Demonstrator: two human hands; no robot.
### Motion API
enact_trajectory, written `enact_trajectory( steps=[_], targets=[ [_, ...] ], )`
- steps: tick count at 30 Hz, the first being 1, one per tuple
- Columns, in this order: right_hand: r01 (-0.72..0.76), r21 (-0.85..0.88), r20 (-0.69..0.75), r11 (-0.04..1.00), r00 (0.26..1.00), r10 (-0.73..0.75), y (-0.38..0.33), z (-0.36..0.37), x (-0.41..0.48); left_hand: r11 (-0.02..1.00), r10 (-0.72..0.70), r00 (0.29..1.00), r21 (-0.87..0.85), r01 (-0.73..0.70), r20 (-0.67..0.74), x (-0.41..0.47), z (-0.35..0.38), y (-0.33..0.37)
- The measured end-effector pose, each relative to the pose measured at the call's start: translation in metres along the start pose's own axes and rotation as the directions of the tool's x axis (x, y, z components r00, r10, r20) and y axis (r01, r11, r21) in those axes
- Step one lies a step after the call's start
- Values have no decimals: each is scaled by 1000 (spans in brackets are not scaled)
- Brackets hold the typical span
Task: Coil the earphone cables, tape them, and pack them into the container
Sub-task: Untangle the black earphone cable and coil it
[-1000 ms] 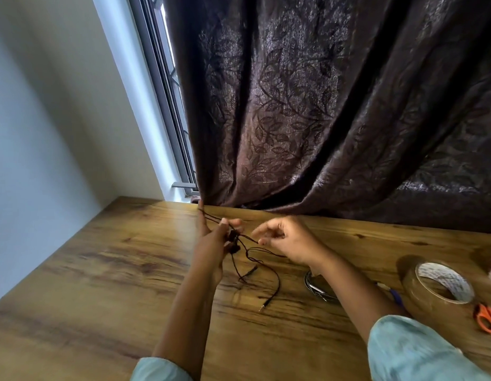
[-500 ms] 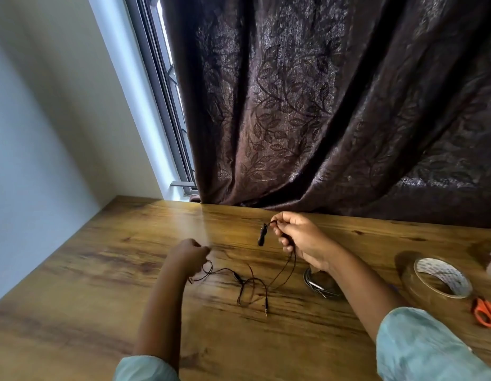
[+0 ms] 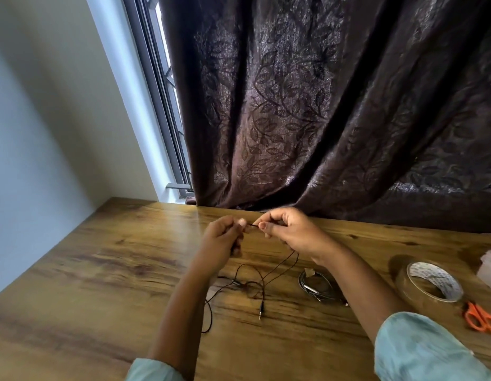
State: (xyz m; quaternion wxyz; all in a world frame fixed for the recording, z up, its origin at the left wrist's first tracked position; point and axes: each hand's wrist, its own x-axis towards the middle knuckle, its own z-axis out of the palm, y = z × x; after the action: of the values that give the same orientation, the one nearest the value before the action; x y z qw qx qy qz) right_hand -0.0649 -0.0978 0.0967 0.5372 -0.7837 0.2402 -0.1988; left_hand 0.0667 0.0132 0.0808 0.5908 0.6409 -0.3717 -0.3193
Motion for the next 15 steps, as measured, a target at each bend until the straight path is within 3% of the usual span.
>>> enact_trajectory(
  steps=[4,6,8,12,14,15],
  targets=[
    [-59,-34,45,998,997,61,9,-4,-4,954,-79,908,-296,-51,-412,12,-33,0],
    [-106,-9,111,994,988,106,14,-5,-7,842,-262,813,-535,-70,-520,19,-63,-4],
    [-128,15,157,992,980,124,17,-4,-8,717,-427,727,-691,-90,-538,20,-94,-16],
    [-147,85,190,985,973,129,19,-3,-5,687,-563,581,-724,-67,-588,8,-130,-47],
    [-171,145,226,974,965,136,18,-2,-4,747,-569,531,-665,15,-628,1,-135,-61],
    [-172,156,239,973,962,132,16,-1,-3,810,-539,538,-574,120,-649,0,-136,-69]
  ],
)
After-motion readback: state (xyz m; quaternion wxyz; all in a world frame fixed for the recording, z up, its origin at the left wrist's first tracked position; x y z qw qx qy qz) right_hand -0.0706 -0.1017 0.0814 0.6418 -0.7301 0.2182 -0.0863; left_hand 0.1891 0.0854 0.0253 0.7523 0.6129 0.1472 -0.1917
